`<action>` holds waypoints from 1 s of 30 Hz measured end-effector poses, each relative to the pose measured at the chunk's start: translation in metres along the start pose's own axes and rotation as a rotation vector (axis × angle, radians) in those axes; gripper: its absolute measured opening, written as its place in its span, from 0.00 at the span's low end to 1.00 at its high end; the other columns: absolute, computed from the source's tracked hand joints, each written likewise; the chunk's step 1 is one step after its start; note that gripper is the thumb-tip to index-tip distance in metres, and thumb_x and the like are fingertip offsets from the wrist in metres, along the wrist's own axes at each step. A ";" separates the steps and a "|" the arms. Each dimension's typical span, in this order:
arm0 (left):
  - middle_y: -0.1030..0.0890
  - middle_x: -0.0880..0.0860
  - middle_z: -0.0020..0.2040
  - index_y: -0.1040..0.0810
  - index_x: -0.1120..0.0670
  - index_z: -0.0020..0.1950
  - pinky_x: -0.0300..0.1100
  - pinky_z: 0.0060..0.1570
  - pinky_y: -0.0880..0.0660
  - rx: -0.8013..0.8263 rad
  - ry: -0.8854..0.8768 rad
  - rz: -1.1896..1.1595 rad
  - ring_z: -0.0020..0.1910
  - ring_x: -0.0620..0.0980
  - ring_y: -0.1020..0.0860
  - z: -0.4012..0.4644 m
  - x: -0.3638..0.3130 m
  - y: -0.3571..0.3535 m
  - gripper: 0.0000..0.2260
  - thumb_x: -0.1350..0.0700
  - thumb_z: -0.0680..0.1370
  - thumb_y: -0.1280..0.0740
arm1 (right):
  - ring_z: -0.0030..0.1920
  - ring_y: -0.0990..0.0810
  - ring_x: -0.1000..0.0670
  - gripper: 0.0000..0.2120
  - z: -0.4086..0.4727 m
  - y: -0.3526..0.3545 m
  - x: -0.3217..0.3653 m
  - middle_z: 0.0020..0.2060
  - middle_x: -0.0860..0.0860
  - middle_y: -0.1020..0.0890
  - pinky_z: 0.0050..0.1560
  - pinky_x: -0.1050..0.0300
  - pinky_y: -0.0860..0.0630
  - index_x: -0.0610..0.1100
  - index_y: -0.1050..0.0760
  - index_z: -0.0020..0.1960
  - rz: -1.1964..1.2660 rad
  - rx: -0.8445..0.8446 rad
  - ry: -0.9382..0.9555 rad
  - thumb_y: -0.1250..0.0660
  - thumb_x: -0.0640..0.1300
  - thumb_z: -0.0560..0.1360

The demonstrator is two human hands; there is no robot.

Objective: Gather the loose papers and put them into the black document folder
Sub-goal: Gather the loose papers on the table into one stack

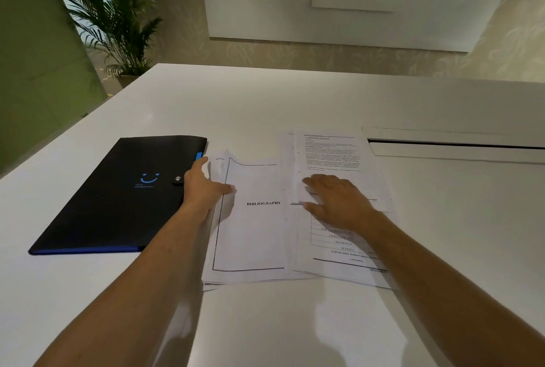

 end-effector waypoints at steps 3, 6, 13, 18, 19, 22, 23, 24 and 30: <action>0.39 0.56 0.71 0.39 0.52 0.75 0.46 0.61 0.29 -0.053 -0.064 0.071 0.67 0.55 0.33 -0.005 -0.007 -0.001 0.47 0.61 0.61 0.18 | 0.60 0.27 0.44 0.32 0.009 -0.003 0.009 0.63 0.48 0.25 0.57 0.46 0.30 0.47 0.36 0.71 0.016 0.058 -0.023 0.43 0.67 0.76; 0.42 0.56 0.71 0.40 0.53 0.76 0.40 0.56 0.33 -0.092 -0.109 0.083 0.66 0.54 0.34 -0.010 -0.016 0.000 0.47 0.62 0.62 0.19 | 0.59 0.26 0.44 0.30 0.019 -0.006 0.012 0.62 0.47 0.24 0.53 0.47 0.30 0.47 0.38 0.72 0.010 0.108 -0.068 0.41 0.64 0.77; 0.32 0.56 0.68 0.38 0.52 0.73 0.45 0.52 0.30 -0.049 -0.037 0.042 0.58 0.52 0.31 -0.009 -0.019 0.012 0.43 0.60 0.64 0.19 | 0.36 0.30 0.47 0.21 0.023 -0.004 0.027 0.41 0.45 0.23 0.32 0.53 0.33 0.44 0.38 0.71 -0.240 0.067 0.080 0.40 0.48 0.80; 0.30 0.54 0.66 0.42 0.53 0.75 0.48 0.58 0.31 -0.003 0.121 -0.125 0.58 0.52 0.30 -0.007 -0.007 0.011 0.46 0.62 0.64 0.20 | 0.33 0.27 0.46 0.38 0.024 -0.009 0.033 0.38 0.45 0.22 0.29 0.55 0.36 0.46 0.43 0.76 -0.369 0.101 0.084 0.28 0.42 0.72; 0.30 0.54 0.66 0.43 0.53 0.76 0.47 0.57 0.31 0.013 0.115 -0.143 0.58 0.51 0.31 -0.008 -0.006 0.010 0.46 0.63 0.65 0.20 | 0.33 0.26 0.46 0.40 0.024 -0.009 0.034 0.37 0.46 0.22 0.29 0.56 0.36 0.47 0.42 0.76 -0.381 0.089 0.087 0.27 0.42 0.70; 0.33 0.51 0.71 0.46 0.49 0.78 0.45 0.60 0.30 0.073 0.006 -0.140 0.65 0.50 0.32 -0.010 -0.006 0.005 0.48 0.67 0.66 0.22 | 0.29 0.29 0.48 0.32 0.024 -0.010 0.038 0.35 0.48 0.25 0.27 0.57 0.36 0.53 0.33 0.69 -0.408 0.037 0.103 0.24 0.45 0.69; 0.35 0.50 0.73 0.48 0.47 0.78 0.46 0.62 0.31 0.085 -0.027 -0.111 0.67 0.49 0.34 -0.011 -0.007 0.004 0.48 0.68 0.67 0.24 | 0.28 0.31 0.48 0.26 0.023 -0.010 0.038 0.33 0.49 0.27 0.26 0.58 0.36 0.52 0.29 0.64 -0.400 0.031 0.097 0.24 0.44 0.69; 0.38 0.50 0.75 0.49 0.45 0.78 0.48 0.65 0.32 0.092 -0.049 -0.086 0.70 0.50 0.36 -0.012 -0.008 0.003 0.48 0.68 0.68 0.25 | 0.28 0.33 0.48 0.21 0.024 -0.010 0.038 0.33 0.49 0.29 0.27 0.57 0.36 0.49 0.28 0.59 -0.385 0.033 0.090 0.25 0.43 0.70; 0.28 0.53 0.68 0.26 0.51 0.68 0.36 0.47 0.26 0.121 -0.064 -0.038 0.59 0.51 0.25 -0.013 -0.008 0.002 0.25 0.68 0.73 0.30 | 0.38 0.25 0.46 0.09 0.027 -0.011 0.023 0.38 0.48 0.25 0.38 0.53 0.29 0.43 0.27 0.50 -0.059 0.072 -0.021 0.40 0.49 0.80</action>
Point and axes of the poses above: each hand's wrist, its own z-axis towards the middle knuckle, its own y-axis out of the back of the hand, x = y × z, the point moved 6 cm from there along z, towards the middle knuckle
